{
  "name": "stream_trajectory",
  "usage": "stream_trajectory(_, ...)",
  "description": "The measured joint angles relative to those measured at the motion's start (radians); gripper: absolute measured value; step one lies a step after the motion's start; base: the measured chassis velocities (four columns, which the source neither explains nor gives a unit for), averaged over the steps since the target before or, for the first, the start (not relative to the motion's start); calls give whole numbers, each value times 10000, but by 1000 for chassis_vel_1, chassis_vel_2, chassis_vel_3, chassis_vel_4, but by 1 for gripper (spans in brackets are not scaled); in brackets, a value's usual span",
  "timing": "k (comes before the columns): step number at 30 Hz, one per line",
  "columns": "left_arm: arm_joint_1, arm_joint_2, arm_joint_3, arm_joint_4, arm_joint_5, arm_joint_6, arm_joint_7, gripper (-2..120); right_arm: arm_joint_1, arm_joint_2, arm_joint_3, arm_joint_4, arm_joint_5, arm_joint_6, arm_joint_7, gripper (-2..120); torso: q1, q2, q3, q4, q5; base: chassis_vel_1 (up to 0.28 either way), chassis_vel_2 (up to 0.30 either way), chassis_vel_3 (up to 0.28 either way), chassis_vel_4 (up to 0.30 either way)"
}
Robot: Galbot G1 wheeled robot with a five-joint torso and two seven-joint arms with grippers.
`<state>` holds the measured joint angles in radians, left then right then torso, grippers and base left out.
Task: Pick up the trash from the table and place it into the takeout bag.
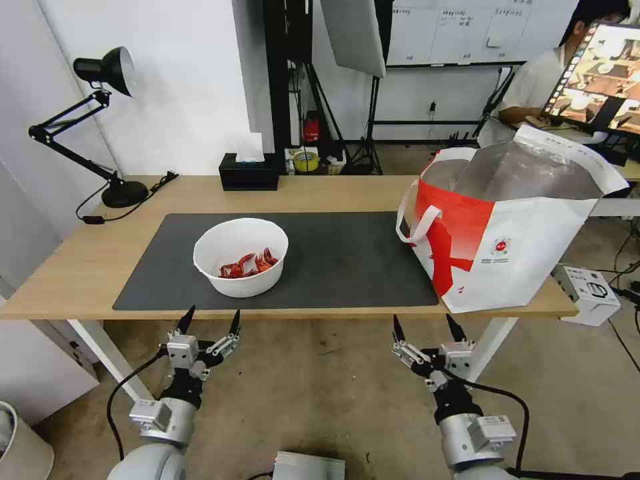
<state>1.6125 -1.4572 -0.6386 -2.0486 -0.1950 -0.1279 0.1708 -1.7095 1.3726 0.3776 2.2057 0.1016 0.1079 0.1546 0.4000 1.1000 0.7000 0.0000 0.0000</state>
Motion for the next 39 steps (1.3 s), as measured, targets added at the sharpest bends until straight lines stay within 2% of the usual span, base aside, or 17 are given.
stream_trajectory(14,99,-43,-38,-5,-17,-55,20,100,31,54,93,-168,-214,150,14,100,0,-1,0,0,0,0,0,0,0)
stream_trajectory(18,-115,149,-61,19,-178,52,18,100,28,56,97,-168,-218,150,17,100,0,-1,0,1,-1,0,0,0,0)
stream_trajectory(20,-279,360,-70,5,-283,225,14,100,28,56,97,-168,-219,150,18,100,-1,-1,0,0,-1,0,0,0,0)
stream_trajectory(23,-860,1095,-270,-123,-798,868,-153,100,25,58,98,-168,-223,150,21,100,0,0,0,-1,-2,0,0,0,0)
stream_trajectory(24,-860,1095,-270,-123,-798,868,-153,100,25,58,98,-168,-223,150,21,100,0,0,0,-1,-2,0,0,0,0)
stream_trajectory(29,-1523,2073,-649,-376,-1699,1754,-520,100,23,57,99,-168,-227,150,25,100,0,-1,0,1,-1,0,0,0,0)
stream_trajectory(34,-2008,2676,-445,-500,-2146,2369,-829,100,21,58,98,-168,-227,150,28,100,0,-1,0,0,0,0,0,0,0)
stream_trajectory(37,-2335,3353,-273,-625,-2672,3062,-1319,100,20,58,97,-168,-228,150,33,100,1,-1,0,-1,-1,0,0,0,0)
stream_trajectory(38,-2335,3353,-273,-625,-2672,3062,-1319,100,20,58,97,-168,-228,150,33,100,1,-1,0,-1,-1,0,0,0,0)
stream_trajectory(39,-2403,3695,-275,-647,-2838,3332,-1508,100,20,58,96,-167,-228,150,34,100,0,-1,0,2,-1,0,0,0,0)
